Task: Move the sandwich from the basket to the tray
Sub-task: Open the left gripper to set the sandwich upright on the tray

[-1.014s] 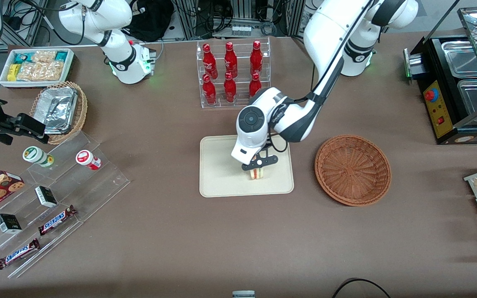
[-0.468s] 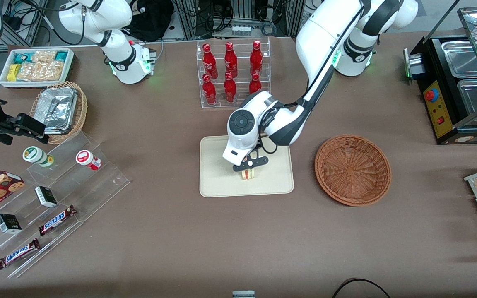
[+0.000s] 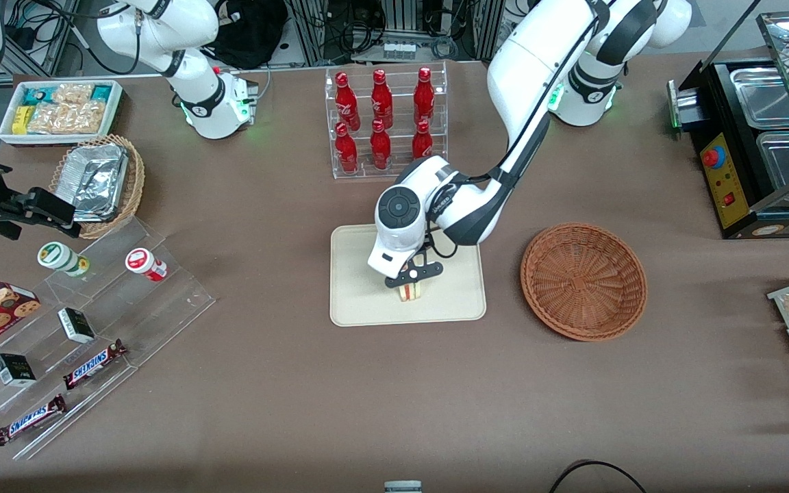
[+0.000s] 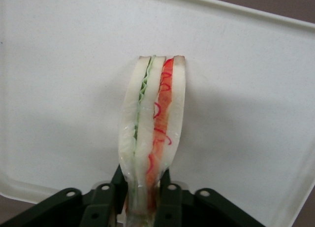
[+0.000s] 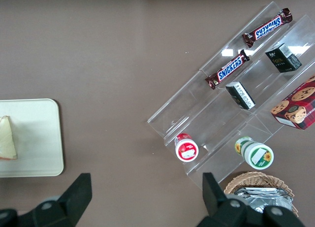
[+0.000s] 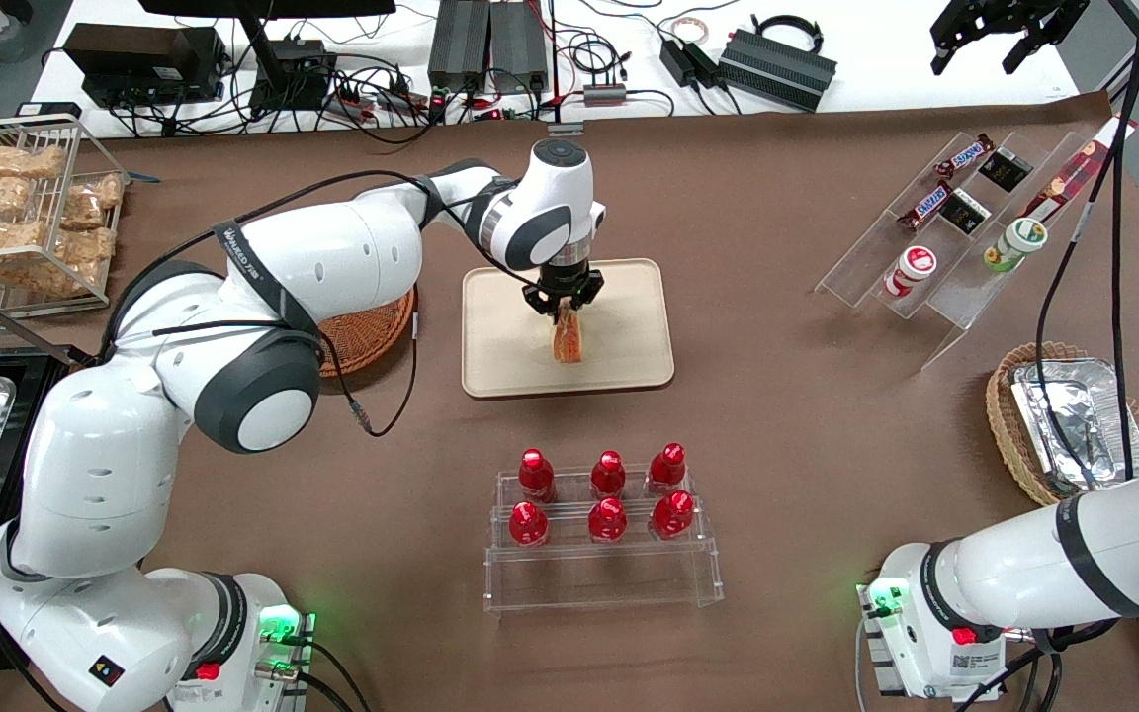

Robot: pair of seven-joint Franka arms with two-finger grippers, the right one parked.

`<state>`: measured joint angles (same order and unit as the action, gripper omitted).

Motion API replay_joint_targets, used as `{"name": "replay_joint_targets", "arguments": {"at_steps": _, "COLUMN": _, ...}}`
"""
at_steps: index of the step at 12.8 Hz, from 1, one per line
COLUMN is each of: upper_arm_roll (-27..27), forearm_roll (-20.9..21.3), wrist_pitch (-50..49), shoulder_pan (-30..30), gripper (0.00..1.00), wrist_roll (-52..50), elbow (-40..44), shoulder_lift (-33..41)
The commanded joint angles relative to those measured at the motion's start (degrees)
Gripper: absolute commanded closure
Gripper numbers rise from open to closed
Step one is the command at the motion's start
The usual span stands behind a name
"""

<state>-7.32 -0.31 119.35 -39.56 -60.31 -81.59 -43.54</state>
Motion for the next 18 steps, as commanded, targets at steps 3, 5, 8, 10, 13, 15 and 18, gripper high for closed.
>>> {"name": "replay_joint_targets", "arguments": {"at_steps": 3, "upper_arm_roll": 0.29, "forearm_roll": -0.39, "wrist_pitch": -1.22, "shoulder_pan": -0.35, "gripper": 0.0, "wrist_roll": -1.12, "elbow": 1.52, "shoulder_lift": 1.69}}
{"name": "replay_joint_targets", "arguments": {"at_steps": 5, "upper_arm_roll": 0.37, "forearm_roll": -0.39, "wrist_pitch": -4.1, "shoulder_pan": 0.18, "gripper": 0.0, "wrist_roll": -0.77, "elbow": 1.52, "shoulder_lift": 4.41}}
{"name": "replay_joint_targets", "arguments": {"at_steps": 8, "upper_arm_roll": 0.46, "forearm_roll": -0.22, "wrist_pitch": -11.67, "shoulder_pan": 0.88, "gripper": 0.0, "wrist_roll": 0.63, "elbow": 1.61, "shoulder_lift": 8.63}}
{"name": "replay_joint_targets", "arguments": {"at_steps": 10, "upper_arm_roll": 0.55, "forearm_roll": 0.31, "wrist_pitch": -14.66, "shoulder_pan": 1.06, "gripper": 0.0, "wrist_roll": 1.34, "elbow": 1.43, "shoulder_lift": 11.1}}
{"name": "replay_joint_targets", "arguments": {"at_steps": 13, "upper_arm_roll": 0.81, "forearm_roll": 0.66, "wrist_pitch": -19.23, "shoulder_pan": 2.9, "gripper": 0.0, "wrist_roll": 4.05, "elbow": 1.26, "shoulder_lift": 13.3}}
{"name": "replay_joint_targets", "arguments": {"at_steps": 15, "upper_arm_roll": 3.43, "forearm_roll": 1.27, "wrist_pitch": -21.17, "shoulder_pan": 3.08, "gripper": 0.0, "wrist_roll": 4.59, "elbow": 0.82, "shoulder_lift": 14.62}}
{"name": "replay_joint_targets", "arguments": {"at_steps": 18, "upper_arm_roll": 4.77, "forearm_roll": 1.45, "wrist_pitch": -23.02, "shoulder_pan": 5.0, "gripper": 0.0, "wrist_roll": 9.66, "elbow": -1.28, "shoulder_lift": 17.08}}
